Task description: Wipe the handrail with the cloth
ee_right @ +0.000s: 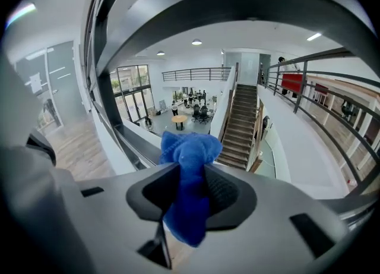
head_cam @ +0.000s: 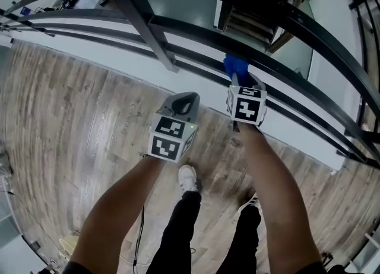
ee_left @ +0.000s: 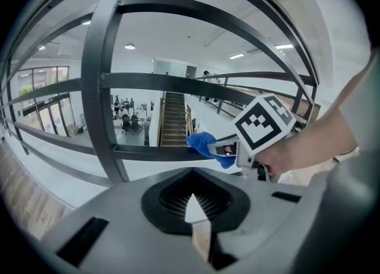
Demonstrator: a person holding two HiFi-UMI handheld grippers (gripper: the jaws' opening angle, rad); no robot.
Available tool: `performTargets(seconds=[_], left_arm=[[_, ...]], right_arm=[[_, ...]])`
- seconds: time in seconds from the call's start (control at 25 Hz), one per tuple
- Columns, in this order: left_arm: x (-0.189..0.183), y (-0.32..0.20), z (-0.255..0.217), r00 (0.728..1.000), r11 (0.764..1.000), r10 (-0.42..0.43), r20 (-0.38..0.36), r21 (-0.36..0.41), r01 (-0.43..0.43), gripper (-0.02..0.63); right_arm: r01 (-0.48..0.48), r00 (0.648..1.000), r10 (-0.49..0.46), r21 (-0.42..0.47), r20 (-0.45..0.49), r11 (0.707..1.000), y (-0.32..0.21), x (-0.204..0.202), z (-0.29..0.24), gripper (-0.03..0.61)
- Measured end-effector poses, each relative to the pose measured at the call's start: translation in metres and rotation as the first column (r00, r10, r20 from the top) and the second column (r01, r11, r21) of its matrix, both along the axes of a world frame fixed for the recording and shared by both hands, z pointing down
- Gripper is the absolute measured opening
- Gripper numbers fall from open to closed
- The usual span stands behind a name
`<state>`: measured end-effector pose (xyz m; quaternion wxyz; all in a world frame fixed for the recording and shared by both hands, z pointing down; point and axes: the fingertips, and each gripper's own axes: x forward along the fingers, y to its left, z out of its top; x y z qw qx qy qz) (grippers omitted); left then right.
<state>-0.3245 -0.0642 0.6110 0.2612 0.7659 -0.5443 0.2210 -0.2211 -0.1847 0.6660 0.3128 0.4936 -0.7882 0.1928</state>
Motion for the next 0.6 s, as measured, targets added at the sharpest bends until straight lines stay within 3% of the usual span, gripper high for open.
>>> performTargets(seconds=[0.32, 0.6], left_arm=[[0.1, -0.007, 0.001, 0.998, 0.998, 0.064, -0.026, -0.028, -0.065, -0.002], [0.179, -0.022, 0.003, 0.998, 0.997, 0.055, -0.034, -0.059, -0.057, -0.002]], right_arm=[[-0.118, 0.993, 0.117, -0.025, -0.015, 0.993, 0.011, 0.141, 0.002, 0.132], [-0.161, 0.987, 0.158, -0.074, -0.04, 0.984, 0.015, 0.25, 0.003, 0.132]])
